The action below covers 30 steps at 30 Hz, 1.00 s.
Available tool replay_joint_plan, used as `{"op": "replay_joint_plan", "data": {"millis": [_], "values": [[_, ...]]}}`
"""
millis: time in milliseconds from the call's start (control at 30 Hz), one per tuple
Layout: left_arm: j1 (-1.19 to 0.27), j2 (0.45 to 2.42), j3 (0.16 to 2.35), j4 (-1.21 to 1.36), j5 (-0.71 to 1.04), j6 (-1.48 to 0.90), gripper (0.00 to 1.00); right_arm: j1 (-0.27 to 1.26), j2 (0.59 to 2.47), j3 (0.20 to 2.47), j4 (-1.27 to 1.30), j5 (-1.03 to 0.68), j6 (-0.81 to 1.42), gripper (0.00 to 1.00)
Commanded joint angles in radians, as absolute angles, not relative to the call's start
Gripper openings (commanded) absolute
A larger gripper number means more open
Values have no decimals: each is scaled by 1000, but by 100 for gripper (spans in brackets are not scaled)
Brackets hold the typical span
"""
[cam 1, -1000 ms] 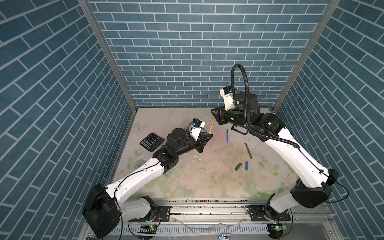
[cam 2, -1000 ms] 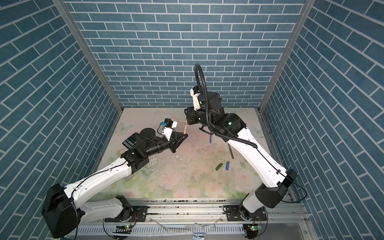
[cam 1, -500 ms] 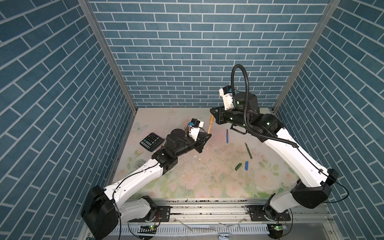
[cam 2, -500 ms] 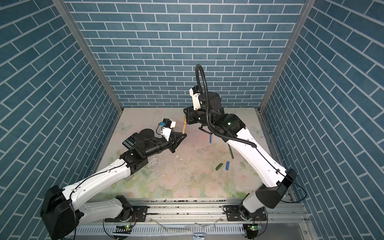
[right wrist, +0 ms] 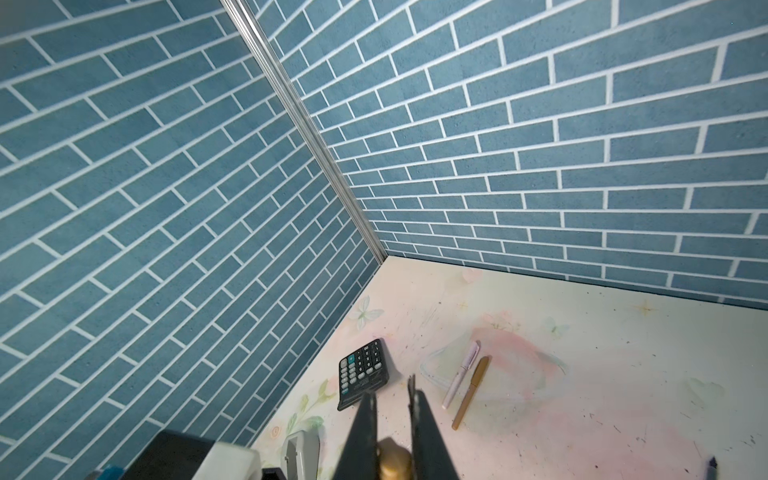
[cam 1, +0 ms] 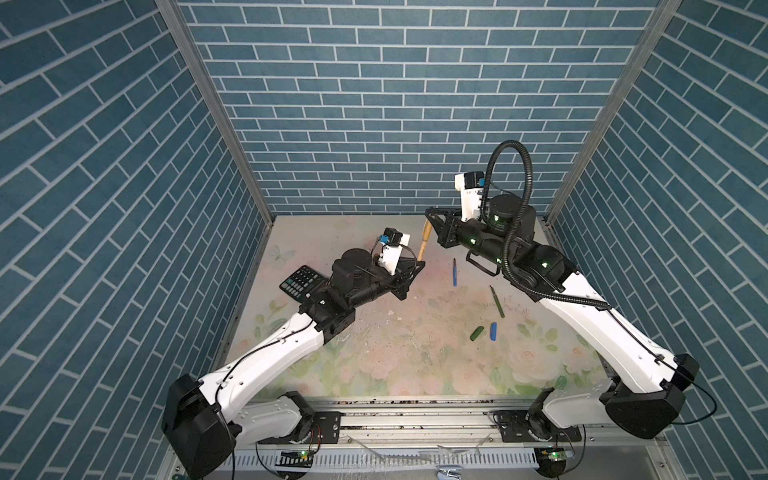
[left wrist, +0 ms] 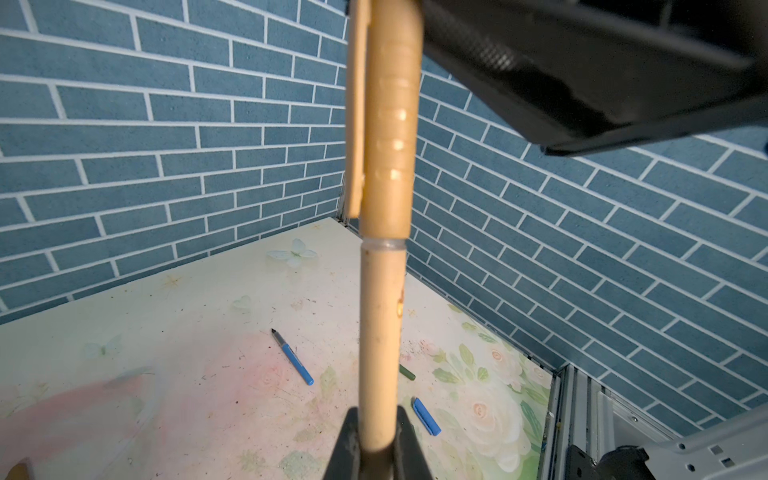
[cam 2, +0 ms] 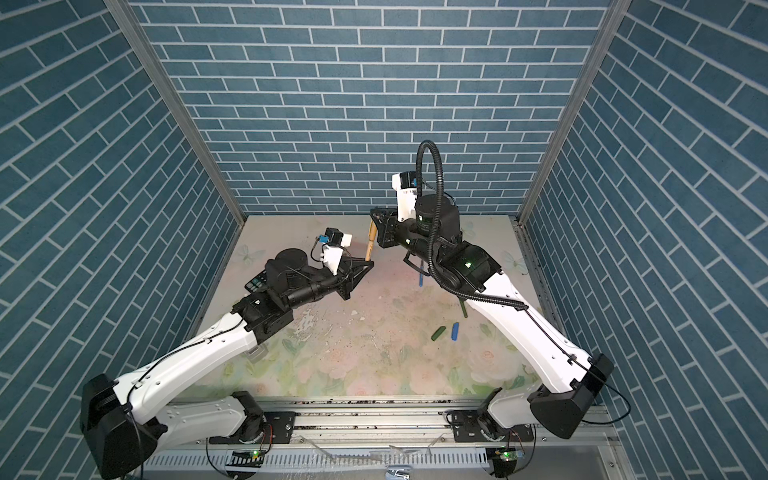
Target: Insert the pens into the pen caps
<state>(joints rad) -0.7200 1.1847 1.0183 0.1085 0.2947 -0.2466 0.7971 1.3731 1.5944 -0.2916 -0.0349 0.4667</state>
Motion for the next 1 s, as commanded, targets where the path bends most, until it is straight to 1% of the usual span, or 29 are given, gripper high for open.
{"op": "replay_joint_plan", "data": {"millis": [0, 433, 567, 600, 667, 767, 800, 867, 967], "values": [[-691, 1174, 1141, 355, 193, -283, 0, 820, 1377, 1494, -510, -126, 474, 5], [-643, 1214, 1227, 378, 193, -299, 0, 821, 1329, 1323, -464, -141, 500, 4], [-640, 1233, 1238, 352, 241, -301, 0, 819, 1328, 1335, -471, -145, 505, 5], [-640, 1238, 1228, 341, 257, -302, 0, 819, 1326, 1355, -476, -140, 501, 8], [-641, 1237, 1184, 313, 305, -304, 0, 817, 1319, 1421, -488, -120, 485, 17], [-642, 1222, 1088, 283, 363, -310, 0, 814, 1307, 1554, -497, -75, 447, 36], [-643, 1216, 1056, 274, 375, -309, 0, 814, 1303, 1597, -494, -59, 435, 40], [-643, 1199, 988, 253, 374, -317, 0, 813, 1287, 1670, -482, -48, 414, 46], [-642, 1179, 918, 225, 350, -325, 0, 813, 1237, 1679, -456, -31, 401, 49]]}}
